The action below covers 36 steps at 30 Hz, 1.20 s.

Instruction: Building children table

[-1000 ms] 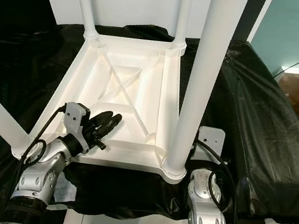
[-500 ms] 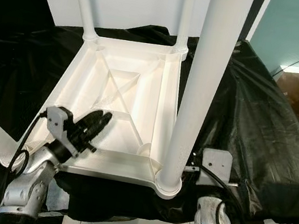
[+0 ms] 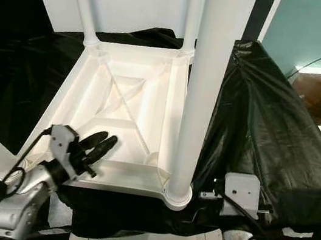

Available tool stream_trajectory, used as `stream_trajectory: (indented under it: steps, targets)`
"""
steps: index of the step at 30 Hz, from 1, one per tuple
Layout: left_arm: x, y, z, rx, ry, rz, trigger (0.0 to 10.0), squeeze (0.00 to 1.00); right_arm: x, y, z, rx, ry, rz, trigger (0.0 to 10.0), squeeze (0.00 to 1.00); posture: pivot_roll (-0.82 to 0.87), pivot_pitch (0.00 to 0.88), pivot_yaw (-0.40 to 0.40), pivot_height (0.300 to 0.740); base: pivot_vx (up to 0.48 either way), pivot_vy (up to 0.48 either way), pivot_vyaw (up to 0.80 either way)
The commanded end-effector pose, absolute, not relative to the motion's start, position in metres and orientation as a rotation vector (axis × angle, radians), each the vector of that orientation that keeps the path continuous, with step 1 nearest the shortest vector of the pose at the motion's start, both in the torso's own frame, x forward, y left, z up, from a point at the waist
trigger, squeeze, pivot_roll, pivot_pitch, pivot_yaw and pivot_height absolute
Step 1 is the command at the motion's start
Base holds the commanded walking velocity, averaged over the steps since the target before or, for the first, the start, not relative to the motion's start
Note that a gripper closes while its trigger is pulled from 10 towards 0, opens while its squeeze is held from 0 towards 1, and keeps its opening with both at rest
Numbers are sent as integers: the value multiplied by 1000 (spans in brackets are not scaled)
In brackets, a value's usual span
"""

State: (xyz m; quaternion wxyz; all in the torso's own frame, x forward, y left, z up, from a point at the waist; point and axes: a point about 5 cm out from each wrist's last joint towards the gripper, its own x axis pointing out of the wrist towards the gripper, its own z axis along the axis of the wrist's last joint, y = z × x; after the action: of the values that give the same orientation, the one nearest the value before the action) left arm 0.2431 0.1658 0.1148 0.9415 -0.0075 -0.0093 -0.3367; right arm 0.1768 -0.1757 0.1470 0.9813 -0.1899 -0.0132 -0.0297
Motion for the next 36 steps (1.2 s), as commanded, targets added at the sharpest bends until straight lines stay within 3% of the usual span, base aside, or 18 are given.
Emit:
stream_trajectory:
  steps: [1,2,10,17,20,24,29,33,36]
  targets:
    - [226,160,117,-19,4,-1011,10000,67,173,-175,150,-373,-31,-23,10000,122,-131,78,69,740,0,0,0]
    - [219,163,117,-8,33,-1084,10000,55,172,-176,150,-374,-32,-8,10000,0,-129,79,68,740,0,0,0]
    - [197,171,122,25,135,-1382,10000,0,180,-173,147,-351,-26,7,10000,0,-113,74,56,740,0,0,0]
    - [210,171,117,176,137,-1389,10000,0,185,-171,146,-345,-33,26,10000,0,-117,66,53,740,0,0,0]
    - [212,174,104,336,212,-1434,10000,0,186,-172,148,-343,-39,23,10000,0,-121,63,52,740,0,0,0]
    - [212,176,96,403,269,-1461,10000,0,187,-172,148,-343,-43,23,10000,0,-126,60,53,740,0,0,0]
    - [206,176,95,338,324,-1527,10000,4,189,-173,150,-339,-49,9,10000,0,-130,58,54,740,0,0,0]
    - [203,181,96,311,365,-1576,10000,98,190,-174,149,-337,-49,1,10000,0,-127,57,55,740,0,0,0]
    - [202,182,103,250,349,-1586,10000,102,191,-175,149,-338,-46,-4,10000,0,-126,57,54,740,0,0,0]
